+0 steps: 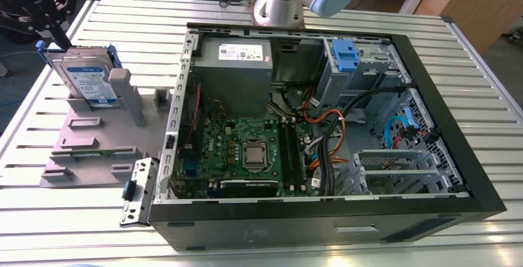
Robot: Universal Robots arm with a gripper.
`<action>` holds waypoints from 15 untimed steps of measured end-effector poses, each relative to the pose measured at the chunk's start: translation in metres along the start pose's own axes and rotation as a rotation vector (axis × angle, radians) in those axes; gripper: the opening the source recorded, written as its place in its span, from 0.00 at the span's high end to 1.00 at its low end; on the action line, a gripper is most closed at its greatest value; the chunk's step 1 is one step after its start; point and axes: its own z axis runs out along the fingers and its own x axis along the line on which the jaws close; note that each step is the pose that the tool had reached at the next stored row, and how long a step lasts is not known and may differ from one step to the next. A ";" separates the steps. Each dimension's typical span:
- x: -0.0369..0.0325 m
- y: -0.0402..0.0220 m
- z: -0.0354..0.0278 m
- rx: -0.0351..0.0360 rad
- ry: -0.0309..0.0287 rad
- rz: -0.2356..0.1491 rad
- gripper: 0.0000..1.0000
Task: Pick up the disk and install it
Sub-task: 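Pick up the disk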
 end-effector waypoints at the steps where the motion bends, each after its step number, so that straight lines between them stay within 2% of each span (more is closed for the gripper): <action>1: 0.0000 0.0000 0.0000 0.0000 0.0000 -0.001 0.89; 15: 0.0000 0.0000 0.0000 -0.0002 0.0001 -0.008 0.89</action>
